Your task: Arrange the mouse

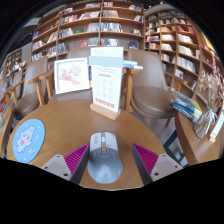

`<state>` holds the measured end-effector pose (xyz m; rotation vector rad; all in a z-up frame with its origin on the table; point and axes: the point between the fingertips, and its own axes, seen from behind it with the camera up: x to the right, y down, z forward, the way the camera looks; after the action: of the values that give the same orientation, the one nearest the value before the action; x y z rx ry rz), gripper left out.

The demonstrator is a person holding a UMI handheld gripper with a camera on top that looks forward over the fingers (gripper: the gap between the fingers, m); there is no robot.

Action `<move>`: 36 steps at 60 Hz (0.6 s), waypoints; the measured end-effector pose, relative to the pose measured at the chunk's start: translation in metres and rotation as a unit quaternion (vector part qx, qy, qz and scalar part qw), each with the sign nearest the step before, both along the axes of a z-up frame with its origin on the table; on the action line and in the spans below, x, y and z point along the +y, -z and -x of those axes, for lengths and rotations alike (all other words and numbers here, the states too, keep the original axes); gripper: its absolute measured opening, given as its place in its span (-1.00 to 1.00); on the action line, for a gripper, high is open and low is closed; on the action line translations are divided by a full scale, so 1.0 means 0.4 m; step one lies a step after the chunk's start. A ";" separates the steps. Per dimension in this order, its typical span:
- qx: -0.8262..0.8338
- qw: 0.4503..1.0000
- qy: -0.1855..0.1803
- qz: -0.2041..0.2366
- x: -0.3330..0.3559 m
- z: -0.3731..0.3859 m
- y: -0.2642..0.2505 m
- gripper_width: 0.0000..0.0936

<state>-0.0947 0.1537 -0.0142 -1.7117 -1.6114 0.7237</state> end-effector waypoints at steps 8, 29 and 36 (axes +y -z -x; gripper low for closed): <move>-0.001 1.000 0.007 0.011 0.005 0.018 0.004 0.80; -0.003 1.000 0.009 0.017 -0.026 0.017 -0.038 -0.07; 0.039 0.999 0.002 0.002 -0.086 0.014 -0.177 -0.08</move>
<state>-0.1001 0.1191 0.0567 -1.6681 -1.5544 0.7843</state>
